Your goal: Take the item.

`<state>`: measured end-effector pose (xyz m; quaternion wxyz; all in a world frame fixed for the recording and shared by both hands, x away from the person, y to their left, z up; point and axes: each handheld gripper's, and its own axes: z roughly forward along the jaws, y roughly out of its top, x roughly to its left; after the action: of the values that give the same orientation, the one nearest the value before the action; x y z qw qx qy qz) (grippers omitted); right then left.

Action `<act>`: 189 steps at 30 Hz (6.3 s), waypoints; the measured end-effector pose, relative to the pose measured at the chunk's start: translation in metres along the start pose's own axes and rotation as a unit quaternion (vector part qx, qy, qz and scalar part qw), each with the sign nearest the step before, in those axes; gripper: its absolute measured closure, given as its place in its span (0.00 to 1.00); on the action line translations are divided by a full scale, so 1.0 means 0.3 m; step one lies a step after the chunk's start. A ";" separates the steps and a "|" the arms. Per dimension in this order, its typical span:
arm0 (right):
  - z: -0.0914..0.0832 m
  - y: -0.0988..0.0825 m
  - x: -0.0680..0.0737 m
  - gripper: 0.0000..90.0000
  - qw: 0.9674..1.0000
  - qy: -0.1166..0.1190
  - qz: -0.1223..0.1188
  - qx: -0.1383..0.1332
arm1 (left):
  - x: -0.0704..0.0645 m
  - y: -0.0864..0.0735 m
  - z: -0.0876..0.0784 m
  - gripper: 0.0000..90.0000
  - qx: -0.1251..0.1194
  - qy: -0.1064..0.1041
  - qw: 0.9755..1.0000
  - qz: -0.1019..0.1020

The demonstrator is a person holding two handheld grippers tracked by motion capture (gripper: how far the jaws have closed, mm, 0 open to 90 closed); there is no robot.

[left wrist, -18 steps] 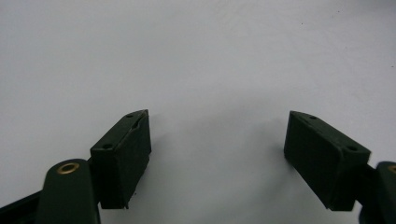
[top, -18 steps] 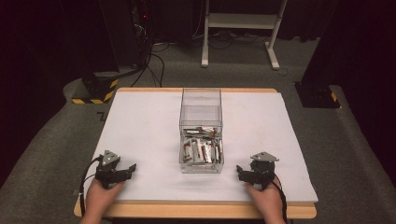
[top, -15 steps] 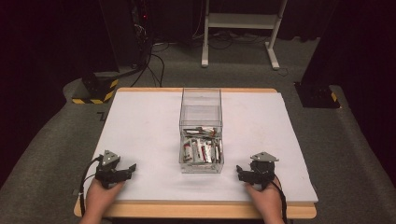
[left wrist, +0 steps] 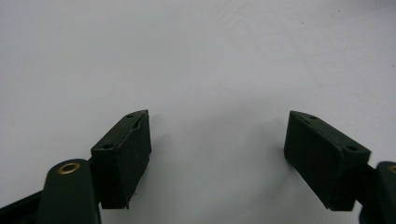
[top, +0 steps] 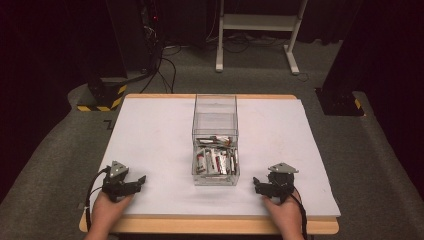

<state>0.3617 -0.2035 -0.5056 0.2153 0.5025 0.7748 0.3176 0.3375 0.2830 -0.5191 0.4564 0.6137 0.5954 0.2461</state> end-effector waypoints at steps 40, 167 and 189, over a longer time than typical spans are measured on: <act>-0.001 0.000 0.003 0.13 1.000 -0.003 0.001 0.001 | -0.037 0.009 -0.012 0.25 -0.014 -0.011 1.000 0.007; -0.001 0.000 0.002 0.13 1.000 -0.002 0.001 0.001 | -0.452 0.122 -0.112 0.28 -0.103 -0.205 0.973 0.035; -0.001 0.000 0.002 0.13 1.000 -0.002 0.001 0.001 | -0.536 0.148 -0.077 0.30 -0.101 -0.224 0.969 0.035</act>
<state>0.3612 -0.2031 -0.5054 0.2160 0.5045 0.7739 0.3160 0.3131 0.1412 -0.4318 0.6291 0.6242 0.4282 0.1768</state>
